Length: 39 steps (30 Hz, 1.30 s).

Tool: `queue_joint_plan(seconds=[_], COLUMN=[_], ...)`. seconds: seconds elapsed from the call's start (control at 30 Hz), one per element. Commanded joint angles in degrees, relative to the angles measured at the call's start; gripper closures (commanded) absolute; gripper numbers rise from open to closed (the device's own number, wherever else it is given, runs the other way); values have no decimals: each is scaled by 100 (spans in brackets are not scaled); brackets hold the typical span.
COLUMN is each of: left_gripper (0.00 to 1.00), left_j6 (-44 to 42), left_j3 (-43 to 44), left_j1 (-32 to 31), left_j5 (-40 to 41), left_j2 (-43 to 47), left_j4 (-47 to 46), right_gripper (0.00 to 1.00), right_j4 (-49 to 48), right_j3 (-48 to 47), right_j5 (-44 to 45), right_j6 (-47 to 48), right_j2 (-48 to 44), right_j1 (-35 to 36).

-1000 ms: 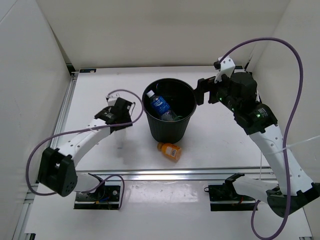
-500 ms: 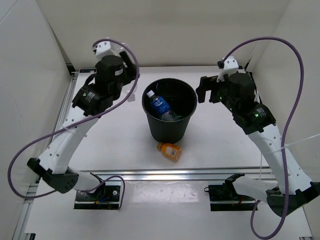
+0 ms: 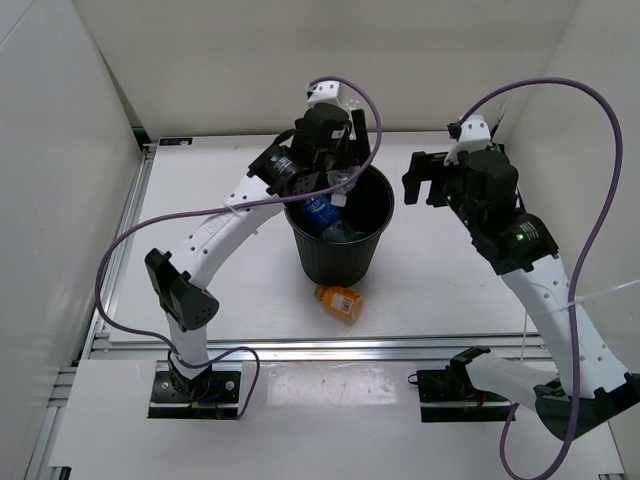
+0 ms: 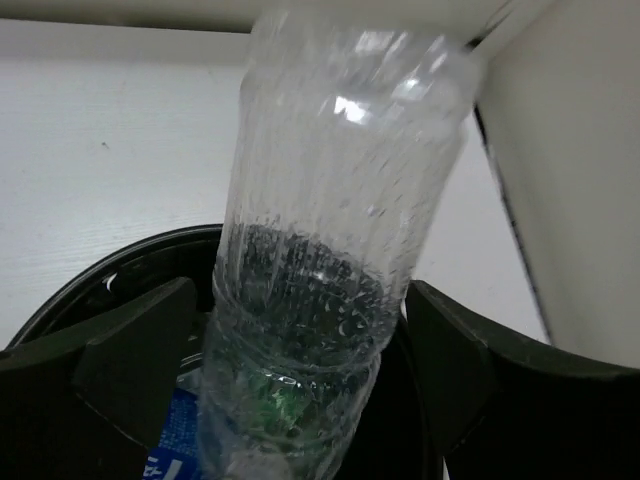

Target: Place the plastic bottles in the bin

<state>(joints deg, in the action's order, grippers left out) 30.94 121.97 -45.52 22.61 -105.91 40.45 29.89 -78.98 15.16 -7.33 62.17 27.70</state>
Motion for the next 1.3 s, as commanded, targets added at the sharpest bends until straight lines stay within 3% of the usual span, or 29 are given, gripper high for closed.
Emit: queue_joint_plan(seconds=[0.0,0.2,0.3,0.33,0.37,0.47,0.53,0.6,0.67,0.73,0.87,1.03,1.27], left_gripper=[0,0,0,0,0,0,0,0,0,0,0,0,0], left_j6=[-80,26,122,262,394,790,1019,1248,2054,2729,3146,3094,2918], left_j3=[47,-287,-682,-884,-1460,-2874,-3563,-4504,-5145,-5385,-5640,-5641,-5588], left_j1=[-132,-256,-256,-143,-46,393,595,719,956,1114,1299,1466,1721], left_j5=[136,1235,2350,2980,3160,3346,3216,3022,2662,2381,1967,1966,1809], left_j2=[263,992,1668,1879,2351,3256,3672,4252,4569,4833,4834,4711,4658], left_j4=[-46,-46,-46,-46,-46,-46,-46,-46,417,770,1456,1852,2037], right_gripper=[0,0,0,0,0,0,0,0,0,0,0,0,0], right_j4=[-203,-150,-9,78,78,-88,-281,-413,-414,-475,-537,-922,-1967], right_j3=[93,541,778,866,971,1691,2402,2868,3501,3827,4399,5066,5638], right_j5=[224,391,366,217,33,-1581,-2608,-2973,-3202,-3589,-4142,-4013,-3205], right_j6=[47,109,-119,-119,-119,345,627,628,680,768,1329,1981,1981], right_j2=[-284,-574,-715,-811,-890,-1600,-1935,-2419,-2761,-2894,-3009,-2904,-2342], right_j1=[-28,-81,-81,-81,-81,-81,-81,-81,-81,-28,120,770,2167])
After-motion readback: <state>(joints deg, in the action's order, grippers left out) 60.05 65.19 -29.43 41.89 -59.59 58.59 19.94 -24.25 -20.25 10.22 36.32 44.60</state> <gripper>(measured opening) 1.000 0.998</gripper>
